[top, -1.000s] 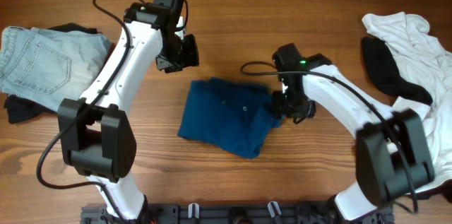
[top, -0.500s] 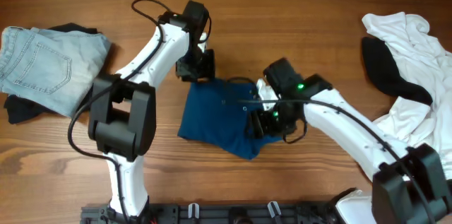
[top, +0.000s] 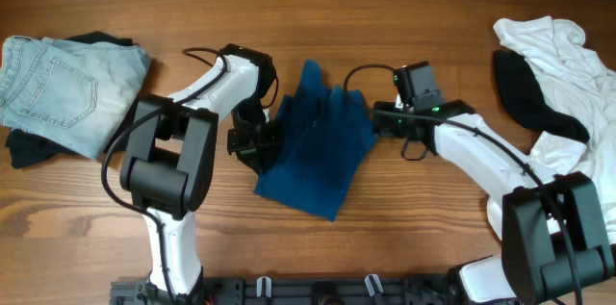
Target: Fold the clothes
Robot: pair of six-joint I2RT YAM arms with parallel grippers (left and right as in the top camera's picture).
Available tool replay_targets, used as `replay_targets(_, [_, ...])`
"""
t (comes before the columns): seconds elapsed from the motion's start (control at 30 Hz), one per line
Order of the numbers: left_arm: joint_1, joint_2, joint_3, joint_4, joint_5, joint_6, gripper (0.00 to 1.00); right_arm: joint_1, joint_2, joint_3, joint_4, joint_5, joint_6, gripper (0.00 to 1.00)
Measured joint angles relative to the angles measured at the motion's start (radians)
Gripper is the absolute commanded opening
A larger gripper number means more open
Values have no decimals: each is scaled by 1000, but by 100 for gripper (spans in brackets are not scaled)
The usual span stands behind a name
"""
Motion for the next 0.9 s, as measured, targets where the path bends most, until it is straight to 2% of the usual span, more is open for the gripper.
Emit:
replay_targets(0.07, [1, -52, -3, 2, 3, -8, 23, -19, -4, 36, -59, 16, -25, 76])
replay_targets(0.1, [3, -104, -5, 9, -4, -21, 42, -20, -16, 43, -89, 19, -31, 76])
replay_targets(0.13, [11, -144, -8, 39, -9, -31, 71, -20, -39, 44, -116, 19, -32, 77])
replay_targets(0.2, [50, -245, -8, 150, -19, -43, 93, -20, -94, 44, -148, 23, -31, 78])
replay_targets(0.23, [72, -290, -5, 223, -19, -44, 98, -20, -126, 46, -153, 22, -31, 78])
replay_targets(0.33, [85, -309, -2, 357, 55, 41, 100, -20, -146, 51, -162, 13, -31, 78])
replay_targets(0.4, [83, -269, -2, 380, 140, 109, 100, -20, -146, 52, -183, 2, -31, 79])
replay_targets(0.5, [83, -131, -2, 461, 187, 144, 100, -20, -146, 53, -200, -2, -30, 79])
replay_targets(0.53, [83, -95, -2, 473, 215, 148, 98, -20, -146, 53, -204, -4, -30, 80])
replay_targets(0.57, [80, -69, -2, 476, 245, 151, 93, -20, -146, 53, -205, -5, -30, 80])
replay_targets(0.6, [74, -46, -2, 477, 267, 152, 82, -20, -146, 53, -205, -5, -30, 80])
replay_targets(0.67, [44, -24, -1, 481, 317, 175, 50, -20, -146, 53, -206, -5, -31, 80])
replay_targets(0.7, [24, -15, -2, 480, 344, 201, 29, -20, -146, 53, -208, -5, -30, 80])
replay_targets(0.77, [-10, -11, -2, 487, 375, 230, 5, -20, -146, 53, -209, -5, -31, 80])
replay_targets(0.9, [-13, -11, 0, 496, 409, 256, 4, -20, -146, 53, -216, -5, -31, 81])
